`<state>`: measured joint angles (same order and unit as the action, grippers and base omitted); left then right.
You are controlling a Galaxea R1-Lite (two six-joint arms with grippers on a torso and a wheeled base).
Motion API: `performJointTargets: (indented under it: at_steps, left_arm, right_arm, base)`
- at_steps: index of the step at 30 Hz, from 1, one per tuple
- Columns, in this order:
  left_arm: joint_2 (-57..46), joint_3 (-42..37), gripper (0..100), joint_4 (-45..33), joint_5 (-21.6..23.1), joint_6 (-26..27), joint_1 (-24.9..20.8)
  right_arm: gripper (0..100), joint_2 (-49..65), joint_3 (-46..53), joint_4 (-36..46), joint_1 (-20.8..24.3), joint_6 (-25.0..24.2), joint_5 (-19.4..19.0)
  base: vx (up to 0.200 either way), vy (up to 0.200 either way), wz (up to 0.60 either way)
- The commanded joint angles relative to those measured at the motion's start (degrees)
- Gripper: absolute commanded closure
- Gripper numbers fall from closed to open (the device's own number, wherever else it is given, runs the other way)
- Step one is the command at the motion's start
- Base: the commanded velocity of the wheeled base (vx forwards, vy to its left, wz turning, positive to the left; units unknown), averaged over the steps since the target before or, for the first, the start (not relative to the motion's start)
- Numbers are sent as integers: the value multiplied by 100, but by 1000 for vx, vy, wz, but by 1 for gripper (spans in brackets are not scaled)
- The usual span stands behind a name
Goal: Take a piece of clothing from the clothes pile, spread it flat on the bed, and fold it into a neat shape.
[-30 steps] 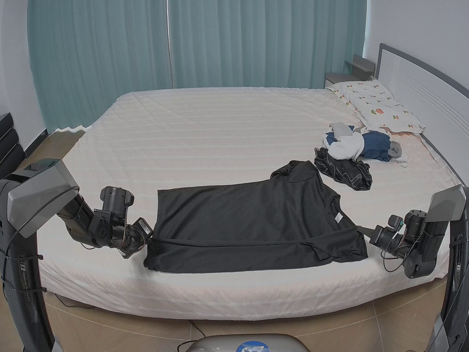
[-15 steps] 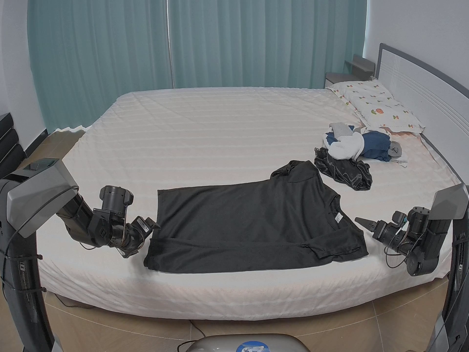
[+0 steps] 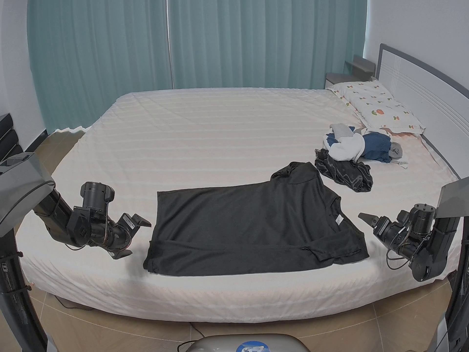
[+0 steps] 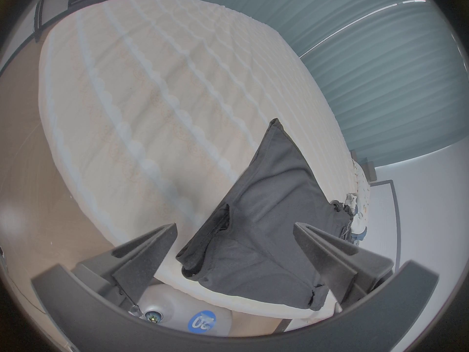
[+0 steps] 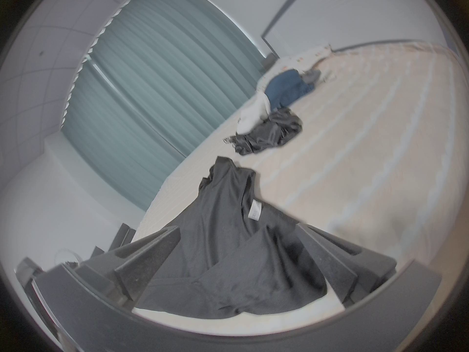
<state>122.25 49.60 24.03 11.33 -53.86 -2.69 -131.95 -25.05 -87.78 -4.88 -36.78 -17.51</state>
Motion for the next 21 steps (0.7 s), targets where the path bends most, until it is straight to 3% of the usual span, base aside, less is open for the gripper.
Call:
performJointTargets:
  at_steps: [1, 2, 4, 18, 21]
  left_arm:
    - [-157, -144, 0, 5, 239, -99, 85]
    - [-157, -162, 0, -3, 247, -107, 76]
    - [-149, -232, 0, 14, 247, -99, 67]
    - [-87, -381, 0, 23, 388, -63, 41]
    - [-87, -390, 0, 23, 388, -63, 32]
  right_arm:
    - [0, 627, 774, 25, 646, -831, 318]
    - [0, 767, 932, 104, 795, -1156, 327]
    - [0, 838, 1143, 262, 971, -1349, 327]
    - [0, 970, 1134, 1413, 1208, -1411, 327]
    - [0, 934, 1125, 1466, 1252, -1780, 353]
  base:
    - [200, 0, 0]
    - [0, 0, 0]
    - [0, 0, 0]
    - [0, 0, 0]
    - [0, 0, 0]
